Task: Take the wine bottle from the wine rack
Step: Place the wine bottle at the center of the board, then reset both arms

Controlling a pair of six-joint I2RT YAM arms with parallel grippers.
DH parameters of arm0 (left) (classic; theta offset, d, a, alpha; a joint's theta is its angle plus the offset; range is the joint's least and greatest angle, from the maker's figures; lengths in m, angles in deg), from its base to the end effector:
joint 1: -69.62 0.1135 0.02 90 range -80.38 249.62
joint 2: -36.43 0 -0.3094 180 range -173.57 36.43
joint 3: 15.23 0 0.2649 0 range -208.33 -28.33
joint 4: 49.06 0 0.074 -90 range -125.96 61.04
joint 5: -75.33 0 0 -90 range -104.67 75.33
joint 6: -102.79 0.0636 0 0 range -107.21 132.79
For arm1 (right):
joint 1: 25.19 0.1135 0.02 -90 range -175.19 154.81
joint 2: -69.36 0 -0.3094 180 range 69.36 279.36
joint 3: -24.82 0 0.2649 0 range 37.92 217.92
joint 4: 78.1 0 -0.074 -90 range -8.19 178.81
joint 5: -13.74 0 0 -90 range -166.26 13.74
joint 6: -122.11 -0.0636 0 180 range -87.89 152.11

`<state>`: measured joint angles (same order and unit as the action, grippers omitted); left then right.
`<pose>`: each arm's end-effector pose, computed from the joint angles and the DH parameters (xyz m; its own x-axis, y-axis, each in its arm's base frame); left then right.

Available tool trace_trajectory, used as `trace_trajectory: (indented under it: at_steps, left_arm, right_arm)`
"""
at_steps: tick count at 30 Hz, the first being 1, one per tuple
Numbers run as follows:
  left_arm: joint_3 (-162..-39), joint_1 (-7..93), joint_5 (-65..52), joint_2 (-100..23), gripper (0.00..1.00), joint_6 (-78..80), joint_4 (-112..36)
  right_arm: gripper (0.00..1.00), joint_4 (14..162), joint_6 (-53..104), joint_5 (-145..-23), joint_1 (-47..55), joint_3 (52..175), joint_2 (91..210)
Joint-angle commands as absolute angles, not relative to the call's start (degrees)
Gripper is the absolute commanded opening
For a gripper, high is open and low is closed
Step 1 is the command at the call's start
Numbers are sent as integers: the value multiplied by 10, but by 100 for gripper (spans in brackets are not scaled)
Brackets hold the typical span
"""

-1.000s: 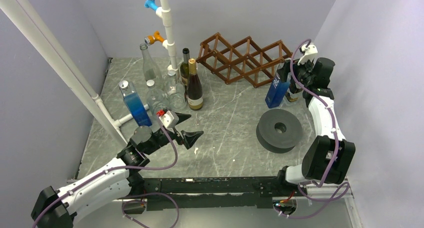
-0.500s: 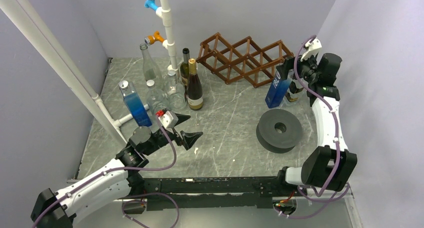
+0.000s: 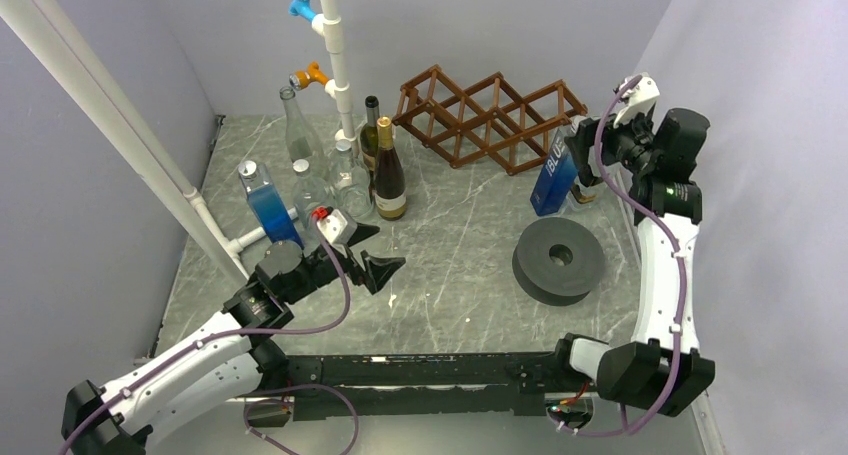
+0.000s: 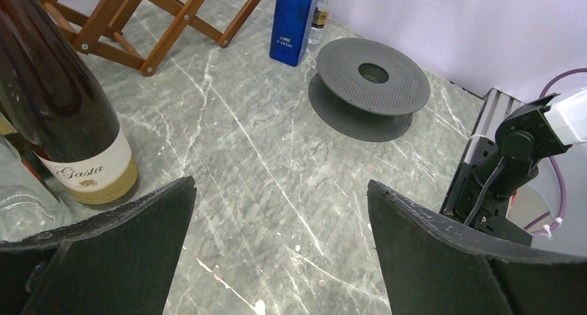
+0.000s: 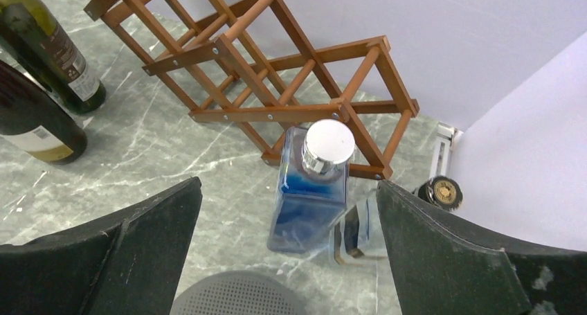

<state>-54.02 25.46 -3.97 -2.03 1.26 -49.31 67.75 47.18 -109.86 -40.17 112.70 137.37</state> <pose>0.1203 -0.1333 0.3088 -0.1563 -0.1220 -0.9801 0.8027 0.5626 -0.1980 0.2760 -0.0374 0.4591 -0.1514 -0.1837 -0.9713 -0.3543 0.9274 -0.1202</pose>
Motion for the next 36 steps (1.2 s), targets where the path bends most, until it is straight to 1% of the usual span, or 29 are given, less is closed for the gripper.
trace_trajectory:
  at_steps: [1,7,12,14,19,24,27,33,36]
  left_arm:
    - [-583,256,-57,-23,100,1,-445]
    - [-612,258,-64,-28,100,2,-403]
    - [-629,259,-80,-27,100,0,-381]
    - [-633,261,-78,-29,99,-3,-376]
    - [-650,265,-82,-35,100,-14,-361]
    - [-668,270,-94,-36,100,-21,-320]
    - [-676,273,-109,-35,100,-29,-307]
    - [-677,274,-145,-19,100,-54,-285]
    - [-679,275,-190,-11,100,-65,-264]
  right_arm:
    - [100,625,488,-1075,-408,1145,1338]
    - [100,599,468,-1027,-411,1122,1298]
    - [100,588,400,-962,-412,1102,1264]
    - [100,585,381,-953,-411,1092,1249]
    - [100,574,372,-988,-411,1062,1222]
    - [100,527,411,-1068,-410,1046,1203]
    - [100,526,407,-1094,-410,1016,1180]
    - [100,547,355,-1103,-410,953,1142]
    - [100,556,328,-1081,-410,927,1128]
